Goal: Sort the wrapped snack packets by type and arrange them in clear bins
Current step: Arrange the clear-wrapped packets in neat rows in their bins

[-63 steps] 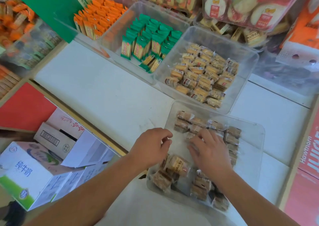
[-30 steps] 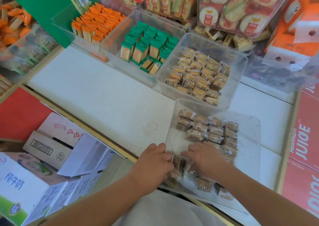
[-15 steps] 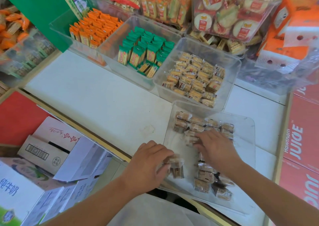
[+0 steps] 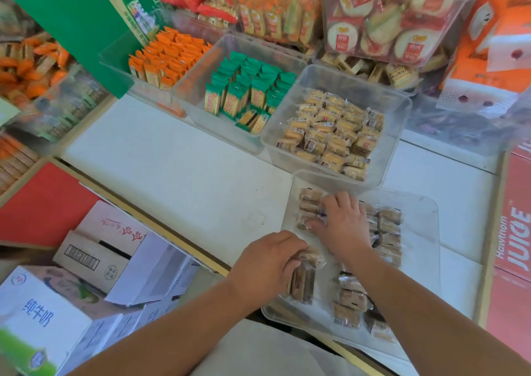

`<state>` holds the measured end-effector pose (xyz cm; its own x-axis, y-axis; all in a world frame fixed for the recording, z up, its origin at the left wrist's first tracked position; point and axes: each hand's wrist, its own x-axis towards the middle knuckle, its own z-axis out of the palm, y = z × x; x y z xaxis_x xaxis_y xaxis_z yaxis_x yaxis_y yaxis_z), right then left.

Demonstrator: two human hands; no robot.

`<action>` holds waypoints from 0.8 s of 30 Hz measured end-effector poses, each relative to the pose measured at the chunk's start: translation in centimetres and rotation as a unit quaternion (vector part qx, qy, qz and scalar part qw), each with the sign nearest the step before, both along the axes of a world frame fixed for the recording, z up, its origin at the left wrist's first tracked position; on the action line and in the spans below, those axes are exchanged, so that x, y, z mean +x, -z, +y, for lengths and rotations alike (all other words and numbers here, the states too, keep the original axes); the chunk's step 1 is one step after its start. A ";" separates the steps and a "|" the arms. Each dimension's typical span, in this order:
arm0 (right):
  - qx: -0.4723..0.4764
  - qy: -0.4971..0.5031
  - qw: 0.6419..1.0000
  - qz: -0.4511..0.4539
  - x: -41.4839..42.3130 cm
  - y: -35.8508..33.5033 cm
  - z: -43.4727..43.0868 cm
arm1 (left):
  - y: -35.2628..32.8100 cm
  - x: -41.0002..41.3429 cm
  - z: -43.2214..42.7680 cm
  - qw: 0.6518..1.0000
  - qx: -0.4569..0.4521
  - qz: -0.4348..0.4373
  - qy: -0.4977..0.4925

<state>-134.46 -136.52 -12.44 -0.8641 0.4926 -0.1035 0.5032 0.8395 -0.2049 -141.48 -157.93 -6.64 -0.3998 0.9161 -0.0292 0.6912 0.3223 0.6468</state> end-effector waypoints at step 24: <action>-0.023 -0.009 0.999 -0.028 5.5 -1.6 0.0 | -0.2 -1.4 8.3 0.986 -0.069 0.138 0.061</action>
